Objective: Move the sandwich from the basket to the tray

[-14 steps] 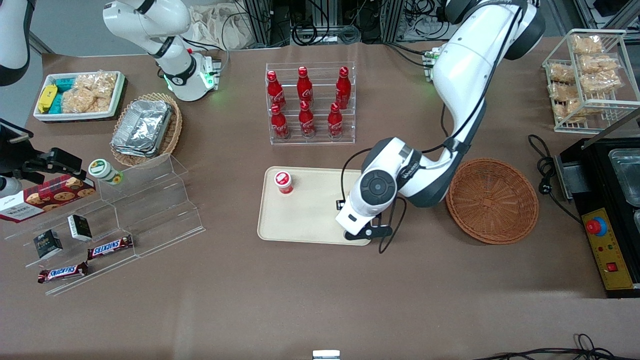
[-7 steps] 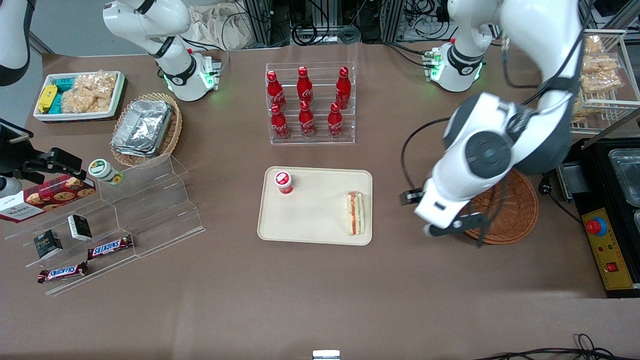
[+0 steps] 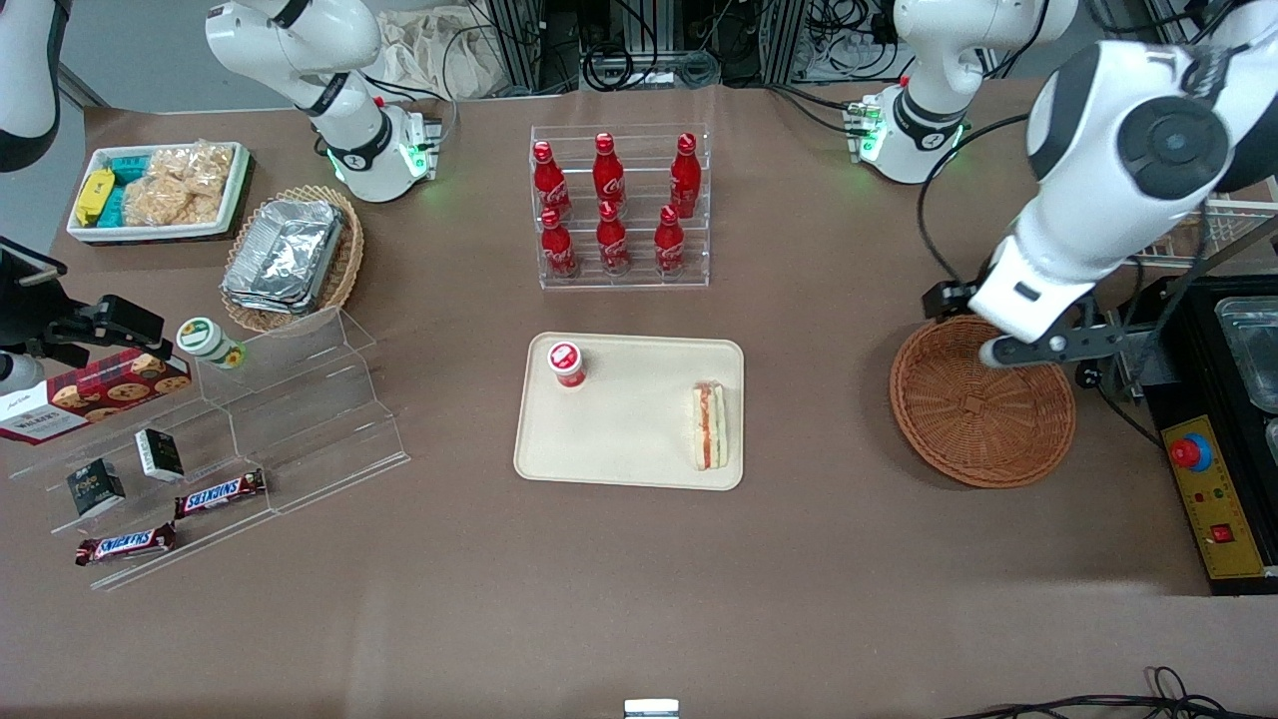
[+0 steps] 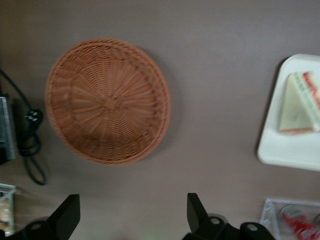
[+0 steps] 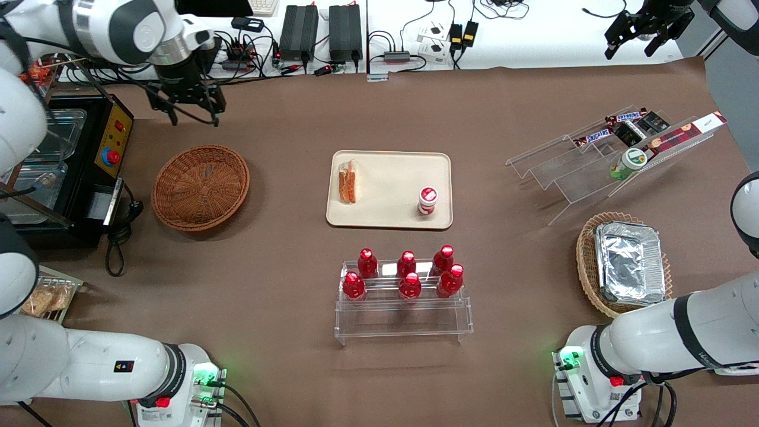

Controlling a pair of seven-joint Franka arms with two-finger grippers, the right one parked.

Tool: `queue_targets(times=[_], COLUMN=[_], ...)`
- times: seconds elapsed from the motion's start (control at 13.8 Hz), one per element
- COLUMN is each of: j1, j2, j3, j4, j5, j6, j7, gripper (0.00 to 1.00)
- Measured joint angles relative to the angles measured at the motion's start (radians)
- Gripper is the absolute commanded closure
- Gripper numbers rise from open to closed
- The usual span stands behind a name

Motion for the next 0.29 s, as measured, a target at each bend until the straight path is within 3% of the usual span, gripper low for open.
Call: queue_targets(times=[0.29], j1=[0.065], j2=[-0.021], j3=[0.027], j4=[0.009], j5=[-0.025], j6=[-0.005], j7=[0.123], gripper=[0.0])
